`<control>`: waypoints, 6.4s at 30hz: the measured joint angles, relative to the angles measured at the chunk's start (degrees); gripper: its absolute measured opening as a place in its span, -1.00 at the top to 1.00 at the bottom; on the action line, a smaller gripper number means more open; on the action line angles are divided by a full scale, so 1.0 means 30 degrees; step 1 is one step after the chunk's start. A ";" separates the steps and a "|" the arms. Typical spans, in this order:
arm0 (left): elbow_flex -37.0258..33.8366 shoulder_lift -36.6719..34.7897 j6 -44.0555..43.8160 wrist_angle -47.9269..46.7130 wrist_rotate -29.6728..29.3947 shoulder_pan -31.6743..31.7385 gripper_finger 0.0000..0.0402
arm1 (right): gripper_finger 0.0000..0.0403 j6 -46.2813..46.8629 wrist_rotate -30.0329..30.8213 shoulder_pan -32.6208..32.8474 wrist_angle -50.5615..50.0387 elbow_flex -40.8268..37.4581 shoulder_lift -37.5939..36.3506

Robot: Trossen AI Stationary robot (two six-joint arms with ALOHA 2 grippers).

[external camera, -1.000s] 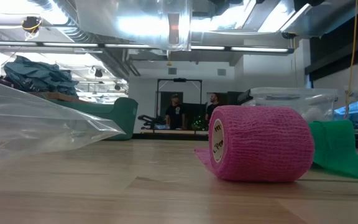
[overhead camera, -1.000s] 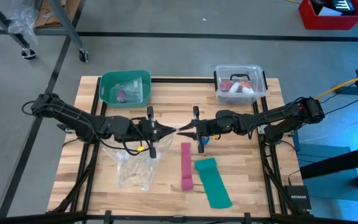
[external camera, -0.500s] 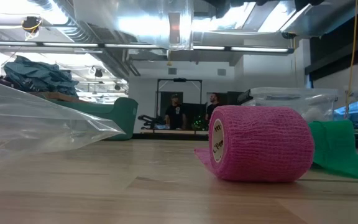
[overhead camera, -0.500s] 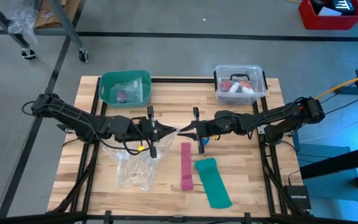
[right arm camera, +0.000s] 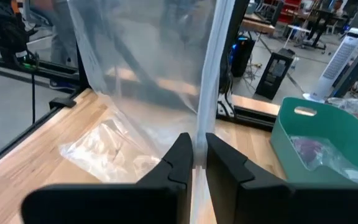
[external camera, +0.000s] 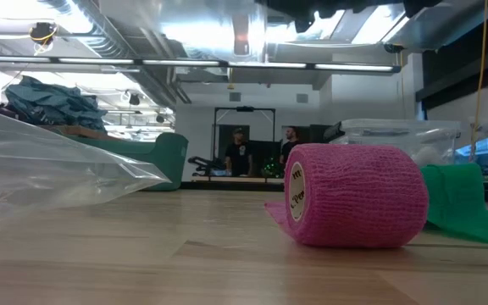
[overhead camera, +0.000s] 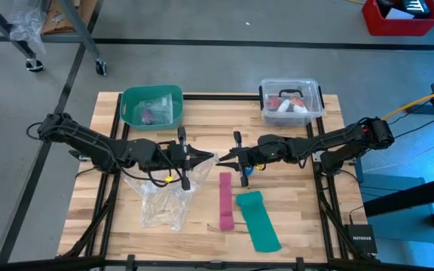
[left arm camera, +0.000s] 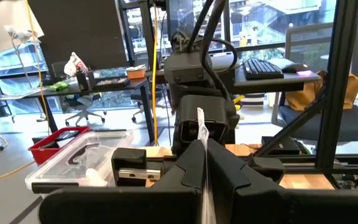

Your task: Roll bandage

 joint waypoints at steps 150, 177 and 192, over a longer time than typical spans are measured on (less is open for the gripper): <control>0.0015 0.6201 -0.2872 -0.0341 -0.1227 0.2318 0.17 | 1.00 -0.3045 0.9171 -0.4794 -1.6652 0.1814 -0.5544; 0.4938 1.3682 0.1807 -0.1520 0.7852 0.4969 0.23 | 1.00 -0.3002 0.8646 -0.4772 -1.7134 0.1814 -0.5537; 0.4998 1.3690 0.3708 -0.2648 0.9631 0.5253 0.23 | 1.00 -0.3002 0.8648 -0.4772 -1.6901 0.1814 -0.5530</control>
